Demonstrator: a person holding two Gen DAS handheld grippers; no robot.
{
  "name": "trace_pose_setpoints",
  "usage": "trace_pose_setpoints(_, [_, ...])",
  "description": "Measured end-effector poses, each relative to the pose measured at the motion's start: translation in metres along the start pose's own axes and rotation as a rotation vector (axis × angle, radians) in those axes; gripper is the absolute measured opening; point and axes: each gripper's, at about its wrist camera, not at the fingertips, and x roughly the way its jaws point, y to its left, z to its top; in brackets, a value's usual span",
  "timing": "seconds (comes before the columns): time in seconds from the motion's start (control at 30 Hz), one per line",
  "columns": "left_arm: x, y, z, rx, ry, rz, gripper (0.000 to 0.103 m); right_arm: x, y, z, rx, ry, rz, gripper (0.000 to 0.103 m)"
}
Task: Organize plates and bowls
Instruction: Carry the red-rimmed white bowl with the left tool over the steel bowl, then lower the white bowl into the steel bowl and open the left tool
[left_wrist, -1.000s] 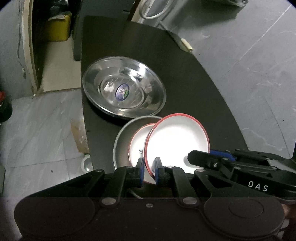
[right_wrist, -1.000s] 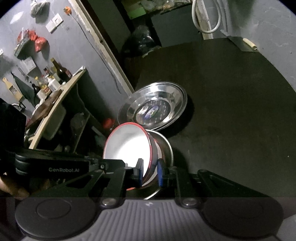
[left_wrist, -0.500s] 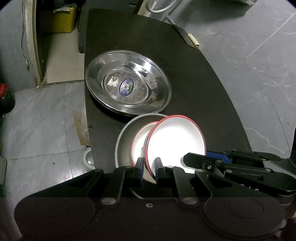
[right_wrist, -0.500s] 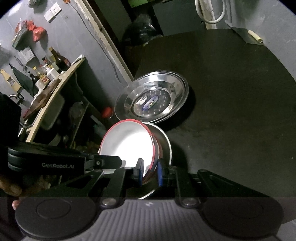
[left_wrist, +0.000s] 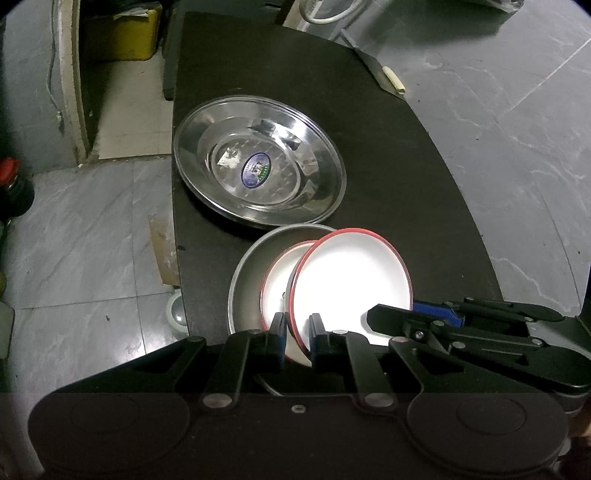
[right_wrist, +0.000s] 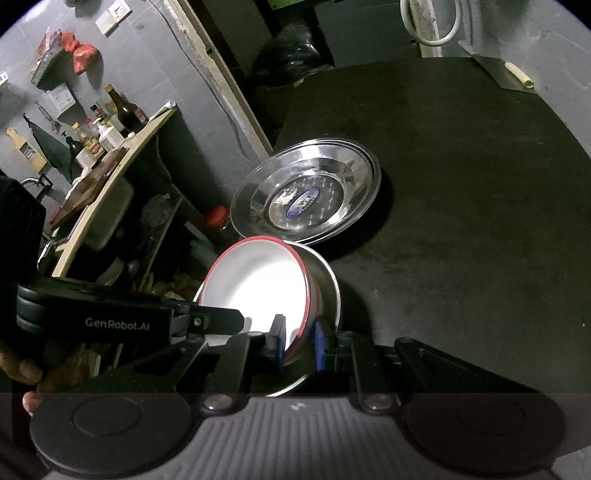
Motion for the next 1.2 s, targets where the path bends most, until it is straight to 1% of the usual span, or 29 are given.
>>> trace_pose_setpoints(0.3, [-0.002,0.0,-0.001,-0.004,0.001,0.005,0.013,-0.001,0.0,-0.001,0.0,-0.001,0.007,0.019])
trace_pose_setpoints(0.4, [-0.002,-0.002,-0.001,0.006,0.002,0.011,0.015,-0.001,0.0,-0.001,0.003,-0.003,0.008,0.019])
trace_pose_setpoints(0.63, [-0.002,-0.006,-0.001,0.022,0.004,0.03,0.015,-0.001,0.002,-0.002,-0.009,-0.007,0.004,0.022])
trace_pose_setpoints(0.87, [-0.003,-0.01,0.001,0.04,0.012,0.049,0.017,0.002,0.003,0.002,-0.021,0.005,-0.002,0.022])
trace_pose_setpoints(1.03, [-0.003,-0.012,0.003,0.033,0.022,0.052,0.021,0.003,0.003,0.002,-0.029,0.011,0.001,0.022])
trace_pose_setpoints(1.2, [-0.004,-0.012,0.004,0.015,0.026,0.055,0.022,0.003,0.002,0.003,-0.04,0.019,0.007,0.022])
